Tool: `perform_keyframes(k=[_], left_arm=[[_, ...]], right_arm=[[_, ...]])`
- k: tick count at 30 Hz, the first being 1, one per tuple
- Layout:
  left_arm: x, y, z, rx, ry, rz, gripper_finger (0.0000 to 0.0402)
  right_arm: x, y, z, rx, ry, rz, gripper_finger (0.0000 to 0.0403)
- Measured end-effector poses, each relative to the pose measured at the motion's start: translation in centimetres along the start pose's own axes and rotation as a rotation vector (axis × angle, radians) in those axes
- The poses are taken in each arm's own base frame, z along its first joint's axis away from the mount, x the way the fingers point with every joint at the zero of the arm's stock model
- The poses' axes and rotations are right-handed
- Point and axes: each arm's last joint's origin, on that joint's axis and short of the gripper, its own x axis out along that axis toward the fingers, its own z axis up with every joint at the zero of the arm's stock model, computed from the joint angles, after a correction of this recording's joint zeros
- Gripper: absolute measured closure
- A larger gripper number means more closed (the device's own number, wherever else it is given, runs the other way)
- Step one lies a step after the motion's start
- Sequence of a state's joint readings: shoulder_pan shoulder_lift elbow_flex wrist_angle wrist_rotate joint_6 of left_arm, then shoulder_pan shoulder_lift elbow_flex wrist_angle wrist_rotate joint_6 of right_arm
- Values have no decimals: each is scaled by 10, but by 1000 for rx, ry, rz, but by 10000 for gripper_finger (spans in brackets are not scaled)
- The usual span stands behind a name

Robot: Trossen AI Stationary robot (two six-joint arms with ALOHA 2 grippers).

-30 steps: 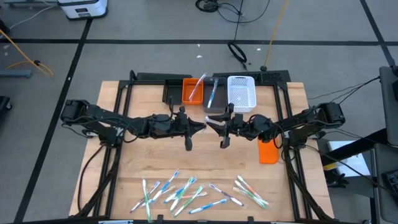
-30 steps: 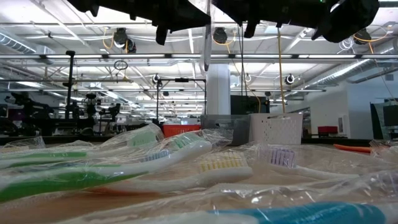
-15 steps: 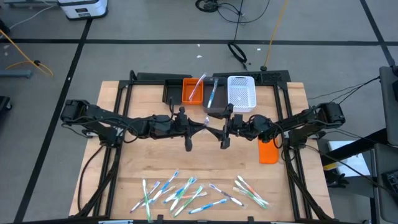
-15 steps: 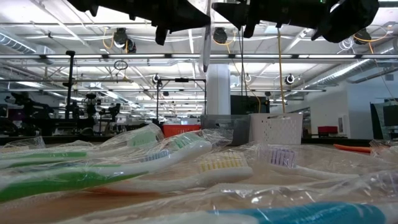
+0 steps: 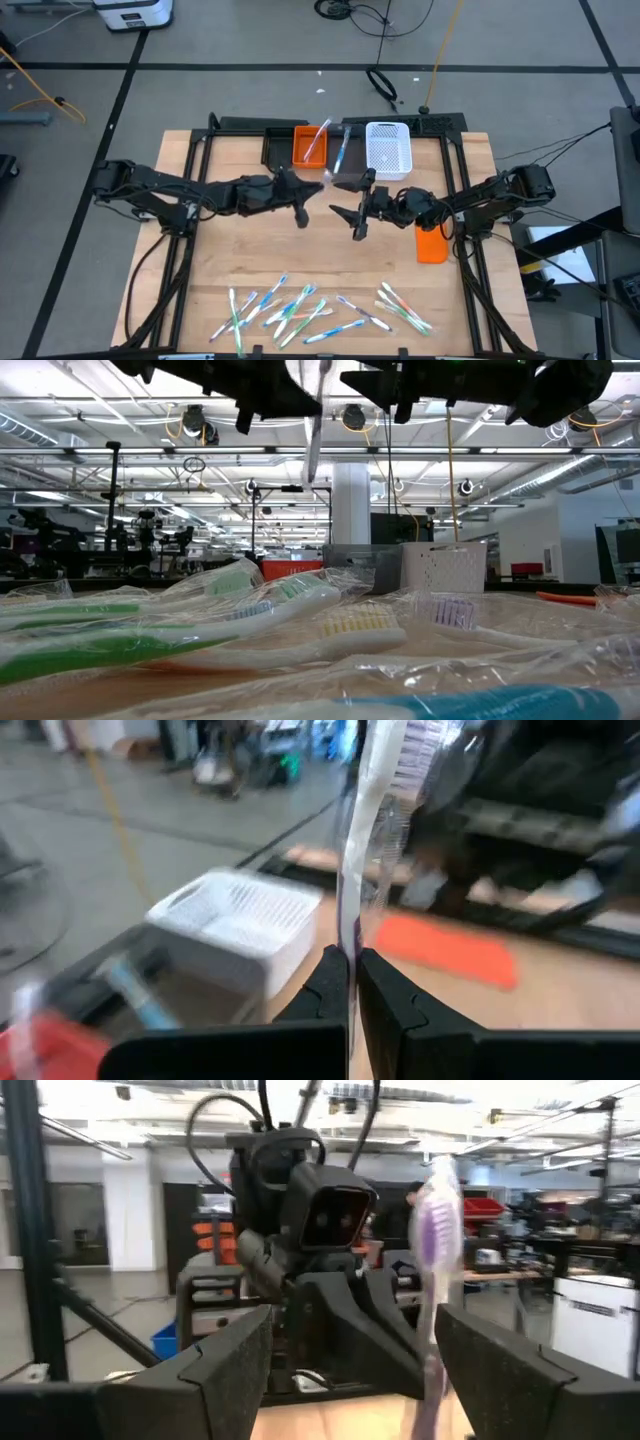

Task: Pick & Place Toothbrushes
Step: Put the purple toothbrush into the orange bin

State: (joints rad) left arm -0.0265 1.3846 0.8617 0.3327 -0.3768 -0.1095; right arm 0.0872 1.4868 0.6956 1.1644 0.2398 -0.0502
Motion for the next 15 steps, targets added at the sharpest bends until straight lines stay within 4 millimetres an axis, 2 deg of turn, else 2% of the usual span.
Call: perform_keyframes(k=[15], left_arm=[[16,72,-1,-40,54,250,401]], right_arm=[[0,0,-3,5,25,2,137]])
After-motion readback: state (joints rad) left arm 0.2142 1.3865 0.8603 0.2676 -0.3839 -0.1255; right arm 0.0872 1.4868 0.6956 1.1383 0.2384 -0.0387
